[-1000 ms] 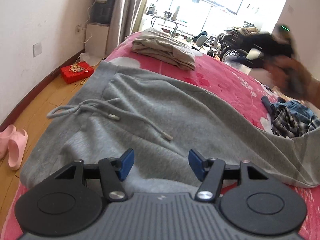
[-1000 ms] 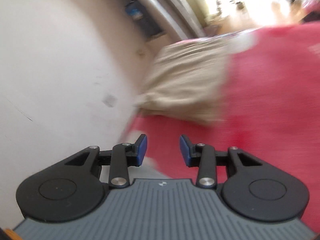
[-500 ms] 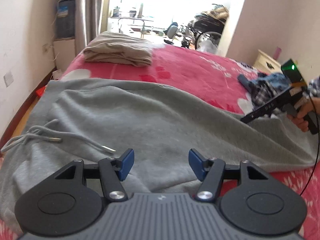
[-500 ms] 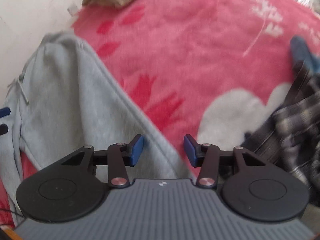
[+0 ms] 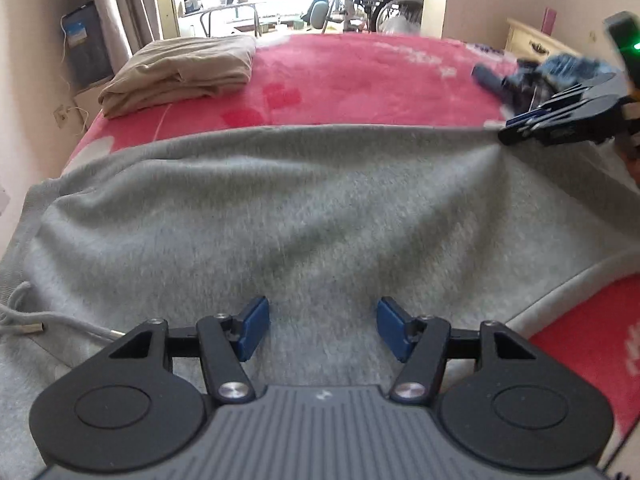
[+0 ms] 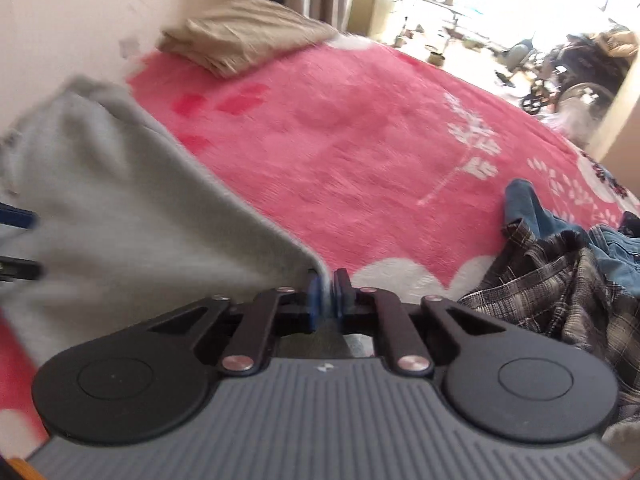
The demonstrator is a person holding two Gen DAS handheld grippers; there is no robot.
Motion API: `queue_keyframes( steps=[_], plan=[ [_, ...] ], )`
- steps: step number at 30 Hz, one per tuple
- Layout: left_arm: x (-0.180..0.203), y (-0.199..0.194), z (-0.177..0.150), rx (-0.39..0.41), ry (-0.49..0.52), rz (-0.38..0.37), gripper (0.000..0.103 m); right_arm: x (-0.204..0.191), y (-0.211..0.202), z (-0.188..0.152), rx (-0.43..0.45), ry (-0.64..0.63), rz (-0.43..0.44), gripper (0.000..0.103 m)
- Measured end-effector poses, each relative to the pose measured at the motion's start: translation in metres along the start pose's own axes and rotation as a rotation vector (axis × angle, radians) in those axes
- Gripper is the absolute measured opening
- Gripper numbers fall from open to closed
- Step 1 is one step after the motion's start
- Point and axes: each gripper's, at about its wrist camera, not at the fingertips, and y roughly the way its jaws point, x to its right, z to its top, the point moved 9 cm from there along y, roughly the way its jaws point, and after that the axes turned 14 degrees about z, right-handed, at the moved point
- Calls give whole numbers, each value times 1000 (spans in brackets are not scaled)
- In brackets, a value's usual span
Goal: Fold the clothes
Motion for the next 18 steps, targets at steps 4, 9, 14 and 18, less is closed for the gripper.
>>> queue_keyframes(
  steps=[4,9,14,18],
  plan=[
    [0,-3,0,7,-11,13,64,34,-15,-3,98,197,-5,59],
    [1,-9,6,30,-17,4,64,72,-113,-6,292,391,28,61],
    [7,-8,6,22,-10,0,64,133,-214,-49,337,396,-190,64],
    [11,-8,3,26,8,14,64,177,-252,-90,265,402,-313,63]
  ],
)
